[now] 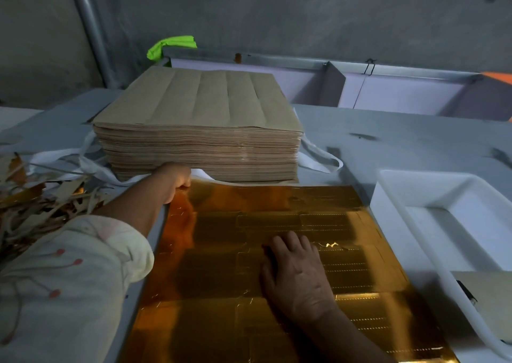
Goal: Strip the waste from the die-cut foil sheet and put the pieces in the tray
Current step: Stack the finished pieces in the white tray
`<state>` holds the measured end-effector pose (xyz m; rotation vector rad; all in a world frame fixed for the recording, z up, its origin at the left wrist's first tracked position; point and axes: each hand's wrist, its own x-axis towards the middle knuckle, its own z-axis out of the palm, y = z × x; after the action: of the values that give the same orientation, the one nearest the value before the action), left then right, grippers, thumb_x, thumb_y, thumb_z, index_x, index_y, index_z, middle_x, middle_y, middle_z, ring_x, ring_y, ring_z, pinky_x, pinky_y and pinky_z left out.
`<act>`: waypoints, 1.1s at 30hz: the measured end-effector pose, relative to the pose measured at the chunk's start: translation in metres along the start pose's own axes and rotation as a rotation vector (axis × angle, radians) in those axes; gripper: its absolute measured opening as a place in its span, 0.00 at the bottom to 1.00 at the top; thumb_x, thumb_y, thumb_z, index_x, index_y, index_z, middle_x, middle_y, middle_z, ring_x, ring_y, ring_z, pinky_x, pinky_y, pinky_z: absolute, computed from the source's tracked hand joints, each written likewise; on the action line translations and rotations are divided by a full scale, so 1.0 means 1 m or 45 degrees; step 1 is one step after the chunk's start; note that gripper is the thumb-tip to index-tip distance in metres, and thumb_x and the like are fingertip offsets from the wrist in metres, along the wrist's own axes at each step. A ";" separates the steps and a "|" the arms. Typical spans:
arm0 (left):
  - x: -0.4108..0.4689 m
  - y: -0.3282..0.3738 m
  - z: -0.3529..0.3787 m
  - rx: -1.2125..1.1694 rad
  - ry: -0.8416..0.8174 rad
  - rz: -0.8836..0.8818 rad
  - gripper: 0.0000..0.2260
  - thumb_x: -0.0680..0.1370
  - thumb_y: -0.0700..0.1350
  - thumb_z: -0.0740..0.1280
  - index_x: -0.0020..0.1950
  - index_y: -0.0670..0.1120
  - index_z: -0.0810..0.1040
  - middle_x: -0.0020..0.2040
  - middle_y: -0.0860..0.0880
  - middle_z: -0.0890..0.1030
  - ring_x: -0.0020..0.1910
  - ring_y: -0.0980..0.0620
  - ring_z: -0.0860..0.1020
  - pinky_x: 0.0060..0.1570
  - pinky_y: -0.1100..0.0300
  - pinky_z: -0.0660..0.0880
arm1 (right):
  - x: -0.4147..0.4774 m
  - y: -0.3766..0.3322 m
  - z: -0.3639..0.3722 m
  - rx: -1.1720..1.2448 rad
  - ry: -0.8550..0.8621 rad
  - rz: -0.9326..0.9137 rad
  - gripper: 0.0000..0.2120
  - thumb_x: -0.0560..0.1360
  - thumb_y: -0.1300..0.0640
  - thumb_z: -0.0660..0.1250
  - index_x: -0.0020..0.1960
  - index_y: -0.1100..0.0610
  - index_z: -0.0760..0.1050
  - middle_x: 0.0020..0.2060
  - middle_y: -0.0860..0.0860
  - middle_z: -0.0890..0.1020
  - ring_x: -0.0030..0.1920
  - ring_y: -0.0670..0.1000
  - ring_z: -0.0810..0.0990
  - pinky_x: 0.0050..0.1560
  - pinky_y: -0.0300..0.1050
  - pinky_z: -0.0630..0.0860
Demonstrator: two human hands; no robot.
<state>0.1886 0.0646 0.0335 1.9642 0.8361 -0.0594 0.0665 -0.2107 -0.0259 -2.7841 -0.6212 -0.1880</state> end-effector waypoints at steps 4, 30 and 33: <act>-0.006 -0.002 -0.001 0.050 0.128 0.128 0.05 0.72 0.31 0.67 0.47 0.36 0.77 0.46 0.38 0.77 0.43 0.43 0.76 0.46 0.52 0.74 | 0.000 0.000 0.000 0.010 -0.003 0.006 0.16 0.81 0.40 0.47 0.60 0.45 0.66 0.55 0.44 0.68 0.53 0.44 0.63 0.62 0.41 0.65; -0.012 -0.020 -0.006 -0.039 -0.125 -0.012 0.07 0.79 0.43 0.66 0.54 0.42 0.74 0.50 0.39 0.79 0.54 0.39 0.79 0.62 0.43 0.74 | 0.000 -0.002 -0.004 0.015 -0.024 0.010 0.17 0.81 0.40 0.48 0.63 0.45 0.66 0.56 0.44 0.68 0.54 0.44 0.63 0.63 0.41 0.65; -0.012 -0.020 -0.010 -0.086 -0.143 -0.070 0.08 0.78 0.39 0.65 0.57 0.41 0.73 0.48 0.41 0.79 0.48 0.43 0.79 0.58 0.48 0.76 | 0.000 -0.001 -0.004 0.022 -0.031 0.010 0.17 0.81 0.40 0.49 0.64 0.45 0.66 0.57 0.45 0.68 0.54 0.44 0.63 0.63 0.41 0.65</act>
<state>0.1654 0.0726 0.0285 1.8572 0.8079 -0.1704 0.0655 -0.2108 -0.0218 -2.7754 -0.6148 -0.1465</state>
